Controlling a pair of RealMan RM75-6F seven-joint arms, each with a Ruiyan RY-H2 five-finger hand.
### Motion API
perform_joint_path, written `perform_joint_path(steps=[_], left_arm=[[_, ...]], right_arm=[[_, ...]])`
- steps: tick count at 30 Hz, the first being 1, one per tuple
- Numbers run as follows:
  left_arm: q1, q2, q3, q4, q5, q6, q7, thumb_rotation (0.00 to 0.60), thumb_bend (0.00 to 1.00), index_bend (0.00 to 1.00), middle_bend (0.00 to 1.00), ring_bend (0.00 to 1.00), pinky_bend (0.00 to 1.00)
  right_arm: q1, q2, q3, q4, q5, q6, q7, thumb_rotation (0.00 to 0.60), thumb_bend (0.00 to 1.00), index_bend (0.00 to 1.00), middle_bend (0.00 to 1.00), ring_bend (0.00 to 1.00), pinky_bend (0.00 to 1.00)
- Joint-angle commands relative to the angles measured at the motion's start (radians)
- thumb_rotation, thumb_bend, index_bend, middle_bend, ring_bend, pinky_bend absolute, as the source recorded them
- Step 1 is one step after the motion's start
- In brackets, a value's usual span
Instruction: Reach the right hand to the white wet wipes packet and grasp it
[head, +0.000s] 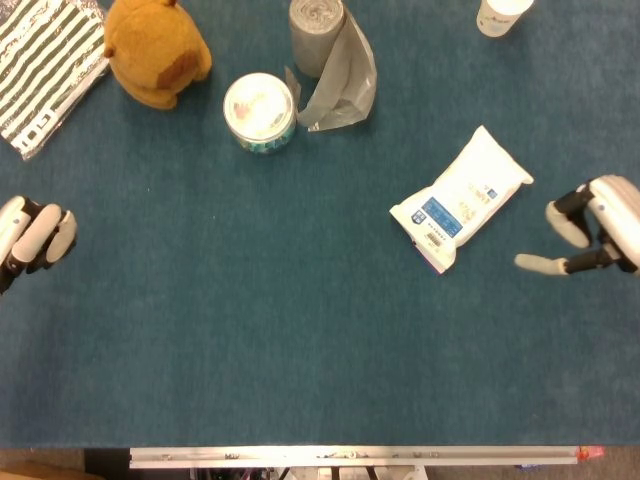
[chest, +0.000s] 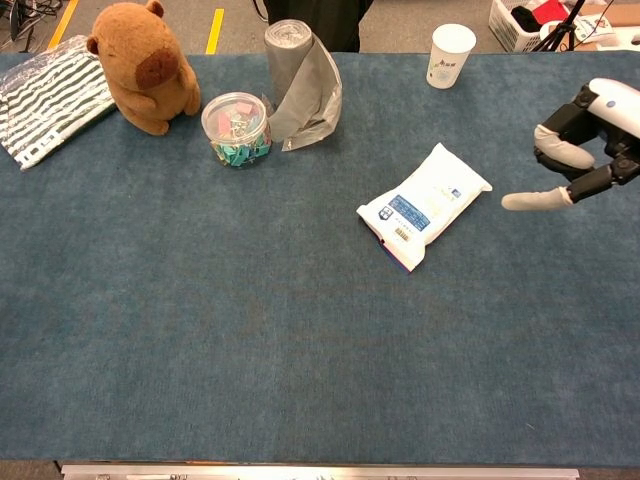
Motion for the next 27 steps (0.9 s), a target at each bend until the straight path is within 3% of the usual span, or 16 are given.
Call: perform_joint_path(steps=[1, 4, 7, 10, 15, 18, 27], left_arm=[[-0.023, 0.009, 0.014, -0.003, 0.019, -0.02, -0.063, 0.0, 0.0, 0.95, 1.0, 0.89, 0.96], [-0.032, 0.014, 0.021, -0.003, 0.026, -0.024, -0.094, 0.0, 0.0, 0.98, 1.0, 0.92, 0.98], [-0.038, 0.016, 0.028, -0.001, 0.032, -0.021, -0.106, 0.0, 0.0, 1.0, 1.0, 0.96, 1.0], [-0.04, 0.017, 0.034, -0.002, 0.03, -0.017, -0.112, 0.0, 0.0, 1.0, 1.0, 0.99, 1.0], [-0.043, 0.02, 0.04, -0.003, 0.028, -0.011, -0.13, 0.0, 0.0, 1.0, 1.0, 1.0, 1.0], [-0.049, 0.022, 0.046, -0.004, 0.031, -0.011, -0.145, 0.0, 0.0, 1.0, 1.0, 1.0, 1.0], [-0.085, 0.039, 0.074, -0.014, 0.094, -0.02, -0.271, 0.0, 0.0, 1.0, 1.0, 1.0, 1.0]], right_arm=[[0.047, -0.008, -0.004, -0.023, -0.015, -0.046, 0.086, 0.596, 0.0, 1.0, 1.0, 0.96, 0.85], [0.075, -0.012, -0.007, -0.03, -0.024, -0.069, 0.144, 0.509, 0.0, 1.0, 1.0, 1.0, 0.92], [0.094, -0.022, -0.011, -0.033, -0.026, -0.082, 0.173, 0.36, 0.0, 1.0, 1.0, 1.0, 0.99], [0.112, -0.022, -0.018, -0.043, -0.022, -0.104, 0.198, 0.193, 0.0, 1.0, 1.0, 1.0, 1.0], [0.139, -0.016, -0.03, -0.052, -0.02, -0.138, 0.184, 0.033, 0.0, 1.0, 1.0, 1.0, 1.0], [0.155, -0.012, -0.037, -0.065, -0.011, -0.162, 0.184, 0.0, 0.0, 1.0, 1.0, 1.0, 1.0], [0.214, -0.033, -0.057, -0.067, -0.074, -0.18, 0.32, 0.0, 0.0, 1.0, 1.0, 1.0, 1.0]])
